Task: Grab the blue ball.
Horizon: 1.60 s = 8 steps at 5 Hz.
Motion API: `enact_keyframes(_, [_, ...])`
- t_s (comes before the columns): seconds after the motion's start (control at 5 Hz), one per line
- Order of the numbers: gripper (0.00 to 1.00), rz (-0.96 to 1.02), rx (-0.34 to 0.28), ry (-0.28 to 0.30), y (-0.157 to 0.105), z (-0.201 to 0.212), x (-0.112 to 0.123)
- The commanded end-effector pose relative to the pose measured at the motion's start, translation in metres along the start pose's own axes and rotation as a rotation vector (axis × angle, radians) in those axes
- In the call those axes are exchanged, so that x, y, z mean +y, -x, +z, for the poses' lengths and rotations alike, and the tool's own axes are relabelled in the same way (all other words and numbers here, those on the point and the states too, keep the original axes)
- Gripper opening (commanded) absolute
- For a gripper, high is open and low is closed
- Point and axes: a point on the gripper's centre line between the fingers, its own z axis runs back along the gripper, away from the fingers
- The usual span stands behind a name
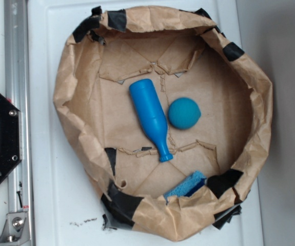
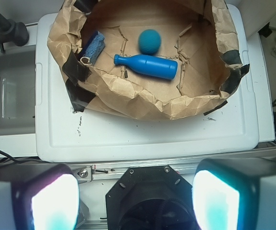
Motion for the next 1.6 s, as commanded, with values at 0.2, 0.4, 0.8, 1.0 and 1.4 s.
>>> enact_keyframes(0.2, [1.0, -0.014, 0.002, 0.008, -0.038, -0.023, 0.033])
enact_keyframes(0.4, [1.0, 0.099, -0.104, 0.161, -0.079, -0.05, 0.063])
enact_keyframes(0.8, [1.0, 0.015, -0.076, 0.202, -0.146, -0.126, 0.072])
enact_keyframes(1.0, [1.0, -0.023, 0.014, 0.176, -0.148, -0.175, 0.07])
enact_keyframes(1.4, [0.0, -0.016, 0.075, 0.119, -0.142, -0.231, 0.078])
